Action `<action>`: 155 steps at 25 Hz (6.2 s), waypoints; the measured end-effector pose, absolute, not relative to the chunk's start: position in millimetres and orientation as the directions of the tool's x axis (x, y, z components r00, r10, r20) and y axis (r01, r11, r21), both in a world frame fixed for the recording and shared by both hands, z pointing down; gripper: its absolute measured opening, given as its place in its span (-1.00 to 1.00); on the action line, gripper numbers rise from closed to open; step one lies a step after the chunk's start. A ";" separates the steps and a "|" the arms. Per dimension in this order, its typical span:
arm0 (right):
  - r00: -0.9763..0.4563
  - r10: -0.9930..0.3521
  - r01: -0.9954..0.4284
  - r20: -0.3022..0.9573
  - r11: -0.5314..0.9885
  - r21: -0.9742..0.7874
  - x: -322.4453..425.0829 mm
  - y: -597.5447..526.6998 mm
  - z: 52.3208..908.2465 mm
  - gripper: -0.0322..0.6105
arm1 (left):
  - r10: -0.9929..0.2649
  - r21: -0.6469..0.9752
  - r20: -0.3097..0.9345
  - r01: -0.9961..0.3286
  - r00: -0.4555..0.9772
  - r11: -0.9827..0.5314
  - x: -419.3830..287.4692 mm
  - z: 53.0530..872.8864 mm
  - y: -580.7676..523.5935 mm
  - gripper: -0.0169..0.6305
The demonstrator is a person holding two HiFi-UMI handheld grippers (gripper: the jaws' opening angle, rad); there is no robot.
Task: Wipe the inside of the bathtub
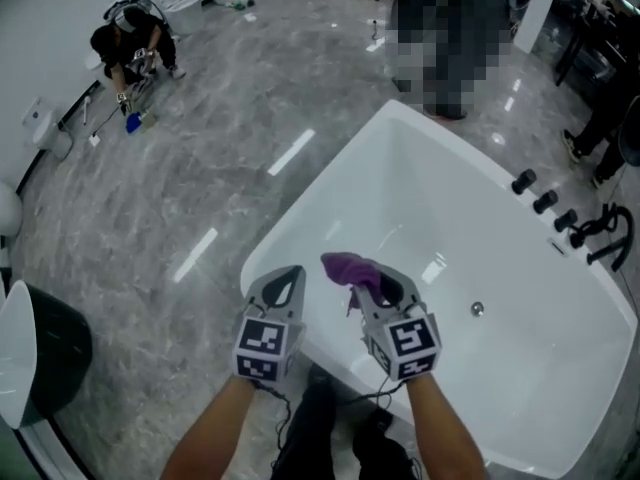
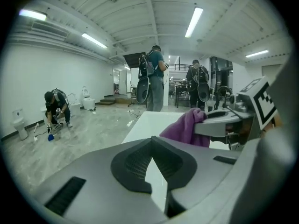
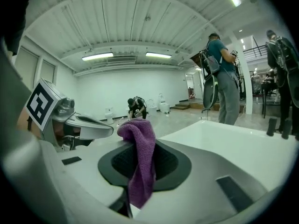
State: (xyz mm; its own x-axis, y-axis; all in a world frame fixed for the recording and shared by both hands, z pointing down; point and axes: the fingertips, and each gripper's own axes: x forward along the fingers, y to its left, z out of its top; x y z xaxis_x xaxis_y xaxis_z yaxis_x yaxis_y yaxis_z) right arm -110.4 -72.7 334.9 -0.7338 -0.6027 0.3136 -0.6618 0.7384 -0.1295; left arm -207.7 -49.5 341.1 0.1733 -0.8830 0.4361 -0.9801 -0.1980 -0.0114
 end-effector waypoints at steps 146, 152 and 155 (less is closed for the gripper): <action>-0.660 -0.573 -0.709 0.485 0.689 -0.151 -138.7 -253.3 705.2 -0.73 | -0.622 0.045 0.728 -0.926 0.287 -0.375 -146.2 575.2 -172.1 -0.93; -0.673 -0.532 -0.681 0.513 0.717 -0.150 -141.8 -241.5 719.4 -0.73 | -0.629 0.017 0.720 -0.913 0.294 -0.408 -142.0 586.0 -175.4 -0.92; -0.643 -0.572 -0.719 0.510 0.680 -0.144 -126.6 -263.5 726.7 -0.73 | -0.636 0.012 0.711 -0.910 0.299 -0.414 -139.3 589.4 -181.0 -0.93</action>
